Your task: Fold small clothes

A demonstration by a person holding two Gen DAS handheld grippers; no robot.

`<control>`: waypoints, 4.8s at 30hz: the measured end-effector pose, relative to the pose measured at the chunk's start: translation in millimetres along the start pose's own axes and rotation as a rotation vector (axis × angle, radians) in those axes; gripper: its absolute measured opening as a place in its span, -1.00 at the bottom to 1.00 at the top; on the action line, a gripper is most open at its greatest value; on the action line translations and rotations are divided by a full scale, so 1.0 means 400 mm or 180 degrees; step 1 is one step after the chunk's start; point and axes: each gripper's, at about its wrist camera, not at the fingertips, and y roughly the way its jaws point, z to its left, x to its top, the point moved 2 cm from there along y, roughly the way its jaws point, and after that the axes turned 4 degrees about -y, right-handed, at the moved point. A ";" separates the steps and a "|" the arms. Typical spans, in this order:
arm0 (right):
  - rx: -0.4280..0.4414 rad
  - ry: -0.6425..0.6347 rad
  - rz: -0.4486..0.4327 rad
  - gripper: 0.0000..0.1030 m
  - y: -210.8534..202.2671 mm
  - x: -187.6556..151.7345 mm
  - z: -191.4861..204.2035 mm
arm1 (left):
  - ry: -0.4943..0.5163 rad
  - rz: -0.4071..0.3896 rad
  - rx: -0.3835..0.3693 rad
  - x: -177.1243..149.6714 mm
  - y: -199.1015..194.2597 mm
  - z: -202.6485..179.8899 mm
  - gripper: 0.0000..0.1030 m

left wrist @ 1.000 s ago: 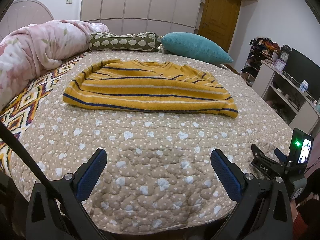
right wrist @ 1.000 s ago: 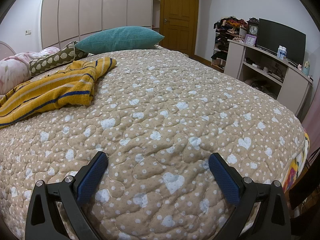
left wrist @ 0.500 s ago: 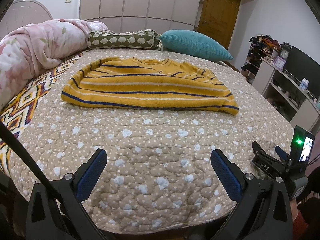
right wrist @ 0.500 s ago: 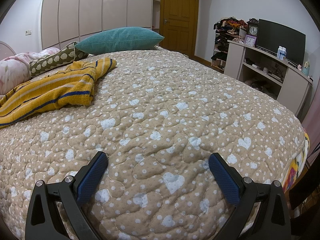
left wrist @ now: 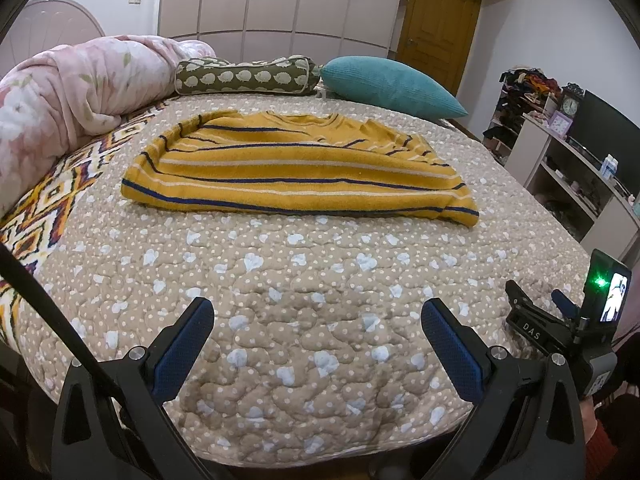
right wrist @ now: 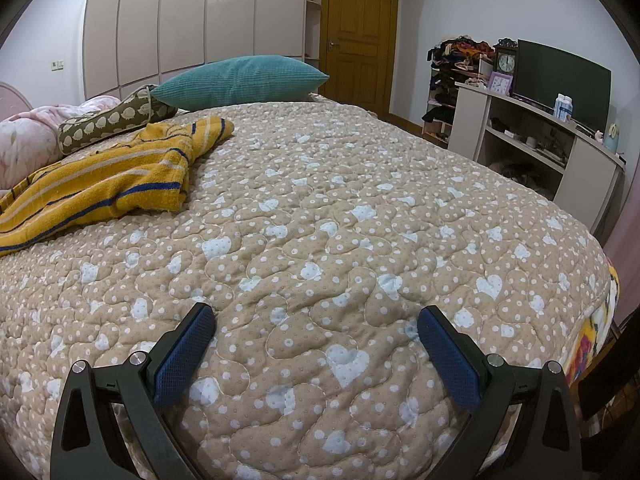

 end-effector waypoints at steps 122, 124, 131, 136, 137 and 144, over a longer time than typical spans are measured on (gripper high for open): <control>0.1366 -0.3192 -0.0280 0.42 -0.026 0.149 1.097 | -0.2142 -0.0402 0.0330 0.205 0.124 0.795 0.98; 0.1228 -0.3285 -0.0358 0.37 -0.022 0.154 1.139 | -0.2268 -0.0424 0.0380 0.200 0.124 0.812 0.98; 0.1416 -0.2902 -0.0065 -0.75 0.022 0.218 1.170 | -0.2323 -0.0455 0.0328 0.198 0.117 0.826 0.97; 0.1726 -0.1970 0.0009 -0.84 0.011 0.362 1.032 | -0.2264 -0.0433 0.0448 0.203 0.123 0.819 0.97; 0.1756 -0.1697 -0.0006 -0.84 0.011 0.404 0.972 | -0.2238 -0.0429 0.0489 0.204 0.125 0.815 0.97; 0.1403 -0.0149 0.0051 -0.84 0.114 0.515 0.449 | -0.2151 -0.0427 0.0630 0.204 0.128 0.803 0.97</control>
